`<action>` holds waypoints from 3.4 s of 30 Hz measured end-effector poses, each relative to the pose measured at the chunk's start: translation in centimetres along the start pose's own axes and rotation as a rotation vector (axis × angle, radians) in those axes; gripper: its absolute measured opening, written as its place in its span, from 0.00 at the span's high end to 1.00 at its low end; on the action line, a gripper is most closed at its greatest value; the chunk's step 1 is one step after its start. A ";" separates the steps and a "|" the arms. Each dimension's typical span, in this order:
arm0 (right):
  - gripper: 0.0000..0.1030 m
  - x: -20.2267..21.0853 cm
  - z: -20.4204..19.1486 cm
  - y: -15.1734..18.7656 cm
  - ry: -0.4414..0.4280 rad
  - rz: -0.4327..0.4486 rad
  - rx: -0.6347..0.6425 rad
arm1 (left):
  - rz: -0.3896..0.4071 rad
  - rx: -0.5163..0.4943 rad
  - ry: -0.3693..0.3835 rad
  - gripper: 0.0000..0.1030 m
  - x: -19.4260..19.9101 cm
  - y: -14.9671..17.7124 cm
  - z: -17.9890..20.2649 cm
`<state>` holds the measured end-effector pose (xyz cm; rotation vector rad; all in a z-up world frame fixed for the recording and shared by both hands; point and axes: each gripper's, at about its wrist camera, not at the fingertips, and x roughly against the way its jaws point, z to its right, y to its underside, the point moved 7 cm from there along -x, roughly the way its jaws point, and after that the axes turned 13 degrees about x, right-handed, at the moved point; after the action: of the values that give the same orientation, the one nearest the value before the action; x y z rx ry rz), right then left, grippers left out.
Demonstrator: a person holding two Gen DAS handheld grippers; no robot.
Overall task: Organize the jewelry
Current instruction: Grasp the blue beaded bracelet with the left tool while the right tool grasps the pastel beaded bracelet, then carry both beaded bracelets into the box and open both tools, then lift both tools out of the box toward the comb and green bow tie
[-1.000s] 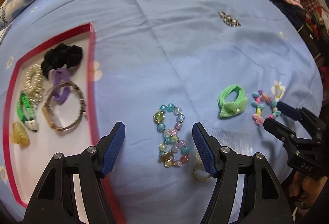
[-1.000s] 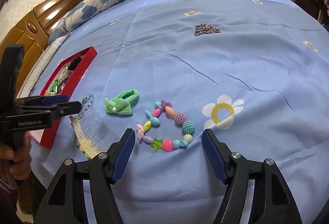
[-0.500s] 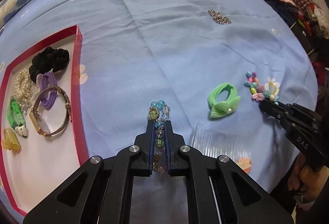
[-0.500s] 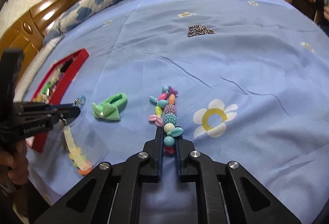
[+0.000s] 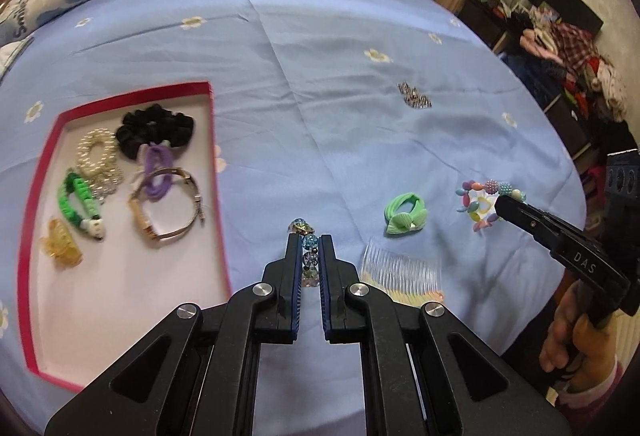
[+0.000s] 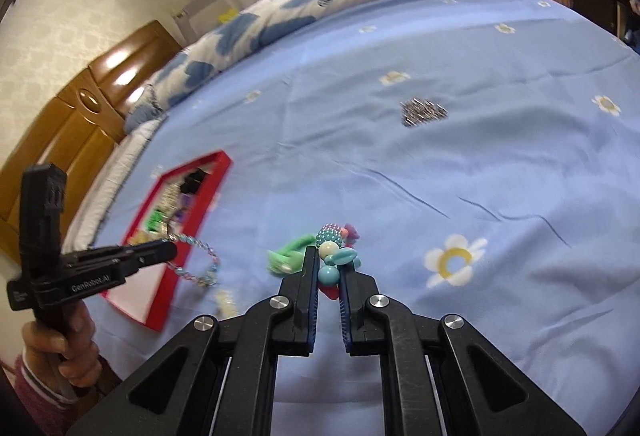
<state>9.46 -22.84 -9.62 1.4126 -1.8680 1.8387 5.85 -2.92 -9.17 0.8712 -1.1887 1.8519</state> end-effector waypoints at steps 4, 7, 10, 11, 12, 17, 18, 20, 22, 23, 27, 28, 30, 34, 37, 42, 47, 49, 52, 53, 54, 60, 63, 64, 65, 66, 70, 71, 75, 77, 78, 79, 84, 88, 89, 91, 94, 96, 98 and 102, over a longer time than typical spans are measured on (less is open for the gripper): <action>0.92 0.7 -2.0 -1.0 -0.032 0.026 0.026 | 0.031 0.027 0.008 0.94 1.7 0.0 -1.0; 0.92 0.7 -3.2 -1.5 -0.048 0.030 0.043 | 0.053 0.052 0.013 0.94 3.0 -0.1 -1.8; 0.92 0.5 -4.6 -1.6 -0.070 0.030 0.058 | 0.073 0.075 0.013 0.94 4.1 -0.1 -2.8; 0.92 0.4 -5.1 -1.8 -0.078 0.029 0.066 | 0.079 0.085 0.013 0.94 4.5 -0.1 -3.2; 0.92 0.2 -5.7 -1.9 -0.087 0.028 0.072 | 0.086 0.096 0.011 0.94 4.8 -0.1 -3.7; 0.92 -0.3 -8.2 -2.3 -0.123 0.024 0.107 | 0.112 0.142 0.002 0.94 6.1 -0.2 -6.0; 0.92 -0.5 -8.6 -2.4 -0.129 0.023 0.114 | 0.118 0.153 -0.001 0.94 6.4 -0.2 -6.6; 0.92 -0.9 -9.8 -2.7 -0.147 0.020 0.134 | 0.126 0.168 -0.006 0.94 6.8 -0.2 -7.4; 0.92 -1.2 -10.8 -2.8 -0.163 0.017 0.143 | 0.132 0.182 -0.011 0.94 7.0 -0.1 -8.3; 0.92 -1.4 -11.4 -2.9 -0.178 0.013 0.147 | 0.134 0.189 -0.014 0.94 7.2 -0.1 -8.8; 0.92 -2.4 -13.6 -3.0 -0.213 -0.001 0.177 | 0.142 0.221 -0.028 0.94 7.6 0.1 -10.6; 0.92 -2.5 -14.1 -3.0 -0.219 -0.003 0.181 | 0.142 0.228 -0.032 0.94 7.6 0.2 -11.0; 0.92 -3.1 -15.3 -3.0 -0.237 -0.012 0.197 | 0.142 0.244 -0.036 0.94 7.6 0.2 -11.8; 0.92 -4.3 -17.6 -2.9 -0.271 -0.030 0.227 | 0.143 0.267 -0.044 0.94 7.6 0.2 -13.1; 0.92 -5.1 -19.0 -2.7 -0.293 -0.044 0.243 | 0.143 0.280 -0.047 0.94 7.6 0.2 -14.0; 0.92 -7.1 -21.4 -2.6 -0.335 -0.074 0.262 | 0.129 0.300 -0.052 0.94 7.0 0.0 -15.2; 0.92 -9.5 -23.4 -2.2 -0.365 -0.120 0.288 | 0.117 0.311 -0.055 0.94 6.2 -0.2 -16.1; 0.92 -10.5 -23.9 -1.9 -0.370 -0.139 0.297 | 0.109 0.318 -0.062 0.94 5.6 -0.2 -16.6; 0.92 -11.7 -24.4 -1.6 -0.376 -0.165 0.300 | 0.095 0.334 -0.072 0.94 4.9 -0.1 -17.6; 0.92 -12.2 -24.5 -1.5 -0.377 -0.174 0.300 | 0.090 0.343 -0.077 0.94 4.6 0.0 -18.1; 0.92 -12.7 -24.6 -1.3 -0.376 -0.184 0.300 | 0.086 0.348 -0.080 0.94 4.5 0.0 -18.4; 0.92 -14.5 -23.8 -0.8 -0.349 -0.226 0.285 | 0.062 0.387 -0.108 0.94 3.3 0.6 -20.5; 0.92 -15.1 -23.2 -0.6 -0.332 -0.239 0.278 | 0.053 0.403 -0.122 0.94 2.8 0.8 -21.3; 0.92 -15.2 -23.1 -0.6 -0.332 -0.241 0.277 | 0.050 0.405 -0.127 0.94 2.7 0.9 -21.5; 0.92 -15.3 -23.0 -0.6 -0.328 -0.243 0.278 | 0.046 0.405 -0.133 0.94 2.5 1.0 -21.6; 0.92 -15.5 -23.0 -0.6 -0.321 -0.245 0.281 | 0.043 0.405 -0.139 0.94 2.4 1.1 -21.7; 0.91 -16.0 -22.8 -0.5 -0.311 -0.254 0.282 | 0.038 0.389 -0.162 0.94 2.1 1.2 -21.9; 0.87 -16.0 -22.8 -0.5 -0.312 -0.256 0.280 | 0.037 0.386 -0.167 0.94 2.1 1.3 -21.8; 0.87 -16.1 -22.8 -0.4 -0.309 -0.258 0.282 | 0.037 0.379 -0.180 0.93 2.1 1.4 -21.9; 0.87 -16.0 -22.8 -0.4 -0.302 -0.256 0.290 | 0.035 0.375 -0.187 0.88 2.1 1.4 -21.8; 0.87 -16.0 -22.8 -0.4 -0.300 -0.256 0.292 | 0.036 0.374 -0.192 0.84 2.1 1.4 -21.8; 0.87 -16.0 -22.8 -0.3 -0.298 -0.255 0.294 | 0.038 0.373 -0.196 0.81 2.1 1.4 -21.8; 0.86 -15.8 -22.8 -0.4 -0.286 -0.257 0.297 | 0.048 0.379 -0.213 0.71 2.6 1.4 -22.0; 0.82 -15.6 -22.8 -0.3 -0.288 -0.260 0.285 | 0.057 0.380 -0.209 0.71 3.1 1.3 -22.0; 0.78 -15.5 -22.8 -0.3 -0.288 -0.259 0.284 | 0.060 0.378 -0.209 0.70 3.3 1.2 -21.9; 0.72 -15.3 -22.8 -0.4 -0.288 -0.255 0.283 | 0.066 0.377 -0.210 0.69 3.5 1.2 -21.8; 0.69 -15.0 -22.9 -0.5 -0.278 -0.244 0.291 | 0.073 0.378 -0.207 0.68 3.9 1.1 -21.7; 0.69 -14.9 -22.8 -0.5 -0.278 -0.243 0.291 | 0.074 0.381 -0.206 0.67 4.1 1.2 -21.6; 0.69 -14.8 -22.8 -0.5 -0.277 -0.242 0.290 | 0.076 0.382 -0.203 0.67 4.3 1.2 -21.5; 0.69 -14.4 -22.7 -0.6 -0.273 -0.233 0.286 | 0.080 0.384 -0.195 0.67 4.8 1.4 -21.0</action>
<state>6.73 3.56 -13.87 1.9720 -1.5029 1.9323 -0.67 17.41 -12.69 1.2556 -1.0069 2.1398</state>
